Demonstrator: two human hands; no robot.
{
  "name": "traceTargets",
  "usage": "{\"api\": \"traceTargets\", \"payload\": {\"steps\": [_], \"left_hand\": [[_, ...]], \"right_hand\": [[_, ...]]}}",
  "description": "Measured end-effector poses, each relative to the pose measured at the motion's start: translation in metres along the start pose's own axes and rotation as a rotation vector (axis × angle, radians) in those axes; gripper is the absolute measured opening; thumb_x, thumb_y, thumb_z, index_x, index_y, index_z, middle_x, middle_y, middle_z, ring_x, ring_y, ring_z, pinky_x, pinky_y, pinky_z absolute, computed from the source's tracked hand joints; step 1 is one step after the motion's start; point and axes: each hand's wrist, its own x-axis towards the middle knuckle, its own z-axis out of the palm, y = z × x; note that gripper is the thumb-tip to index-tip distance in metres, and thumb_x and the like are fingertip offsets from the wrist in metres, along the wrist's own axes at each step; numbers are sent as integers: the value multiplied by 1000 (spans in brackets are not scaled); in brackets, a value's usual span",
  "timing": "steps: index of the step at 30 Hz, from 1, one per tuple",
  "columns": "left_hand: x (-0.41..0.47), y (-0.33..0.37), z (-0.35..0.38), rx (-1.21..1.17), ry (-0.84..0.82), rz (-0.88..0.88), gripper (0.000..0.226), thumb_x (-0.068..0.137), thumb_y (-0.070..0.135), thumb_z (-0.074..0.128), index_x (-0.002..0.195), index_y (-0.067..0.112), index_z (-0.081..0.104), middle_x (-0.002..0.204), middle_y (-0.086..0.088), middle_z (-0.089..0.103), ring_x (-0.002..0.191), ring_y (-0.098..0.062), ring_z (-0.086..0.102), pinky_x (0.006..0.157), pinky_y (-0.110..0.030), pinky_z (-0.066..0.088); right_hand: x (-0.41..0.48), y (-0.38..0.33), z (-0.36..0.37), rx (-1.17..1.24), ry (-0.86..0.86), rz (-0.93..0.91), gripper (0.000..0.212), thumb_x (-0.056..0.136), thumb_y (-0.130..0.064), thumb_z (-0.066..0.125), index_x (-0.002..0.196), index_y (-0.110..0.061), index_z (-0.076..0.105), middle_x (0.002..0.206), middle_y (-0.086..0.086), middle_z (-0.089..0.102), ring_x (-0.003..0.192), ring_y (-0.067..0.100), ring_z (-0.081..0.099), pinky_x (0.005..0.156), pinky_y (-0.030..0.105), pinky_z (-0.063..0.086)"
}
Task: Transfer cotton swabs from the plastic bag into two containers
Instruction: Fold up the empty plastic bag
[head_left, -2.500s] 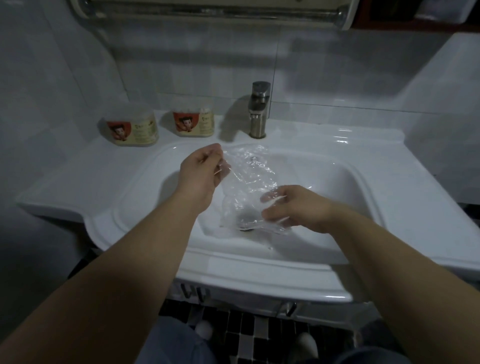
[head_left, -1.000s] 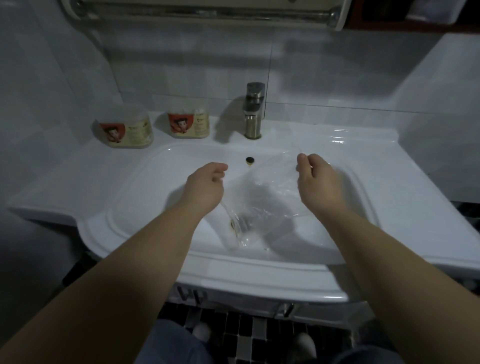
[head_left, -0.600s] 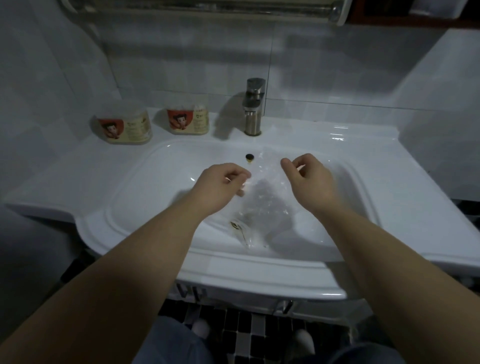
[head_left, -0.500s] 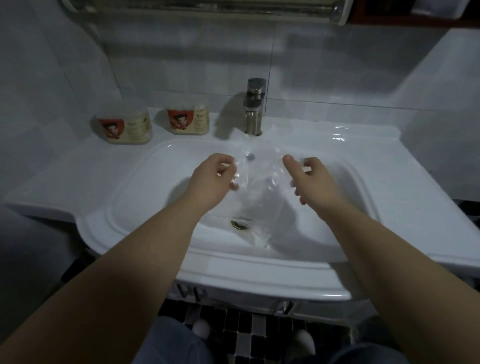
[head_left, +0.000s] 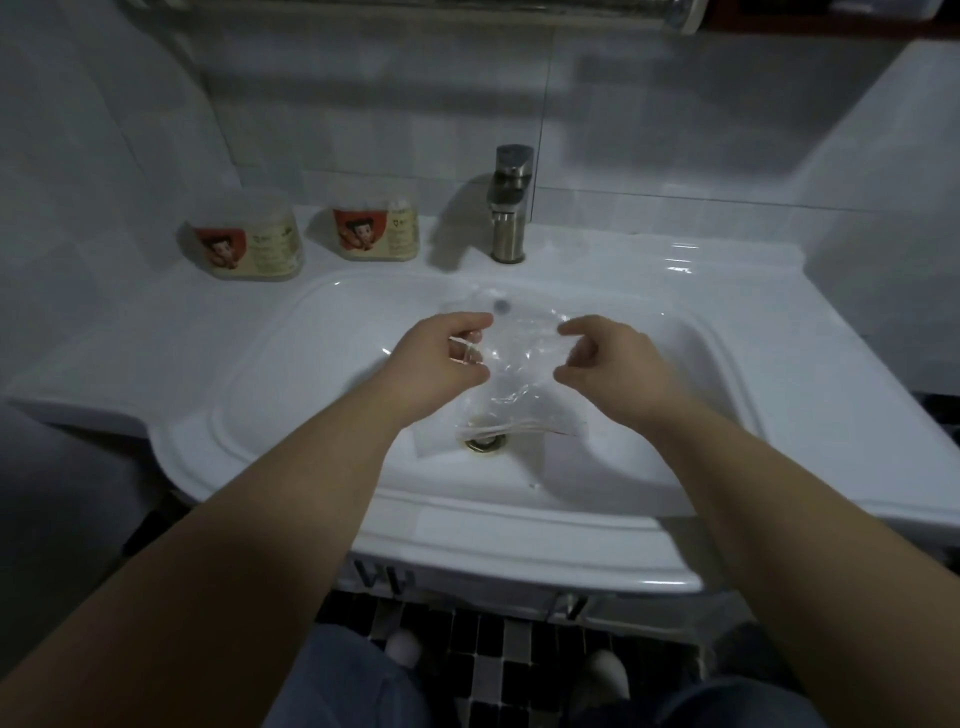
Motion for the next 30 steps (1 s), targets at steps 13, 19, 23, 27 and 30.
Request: {"api": "traceTargets", "payload": {"steps": [13, 19, 23, 27, 30], "left_hand": [[5, 6, -3, -138, 11, -182, 14, 99, 30, 66, 103, 16, 64, 105, -3, 75, 90, -16, 74, 67, -25, 56], [5, 6, -4, -449, -13, -190, 16, 96, -4, 62, 97, 13, 62, 87, -5, 75, 74, -17, 74, 56, -21, 53], [7, 9, -8, -560, 58, -217, 26, 94, -16, 51, 84, 5, 64, 90, -13, 72, 66, -16, 72, 54, -19, 52], [8, 12, -9, -881, -48, -313, 11, 89, 6, 66, 98, 5, 71, 106, -18, 67, 78, -27, 74, 74, -36, 62], [6, 6, -5, -727, -134, -332, 21, 96, 4, 65, 116, 11, 64, 113, -15, 69, 89, -32, 77, 73, -42, 63]], "right_hand": [[-5, -10, 0, 613, -84, 179, 12, 100, -28, 57, 93, -23, 49, 90, 13, 70, 60, 26, 66, 54, 36, 55], [-2, -15, -3, 893, -142, 150, 30, 92, 1, 53, 87, -21, 73, 75, 8, 65, 48, 20, 53, 42, 25, 40], [-2, -19, -7, 1049, -231, 261, 13, 68, -7, 66, 71, -7, 79, 77, 11, 69, 60, 23, 56, 50, 28, 46], [0, -10, -6, 899, -170, 214, 14, 87, -3, 70, 79, -13, 77, 76, 5, 67, 65, 20, 63, 58, 27, 53], [0, -7, -3, 908, -167, 194, 27, 87, 9, 67, 100, -15, 71, 82, 4, 63, 65, 18, 67, 61, 28, 56]]}}
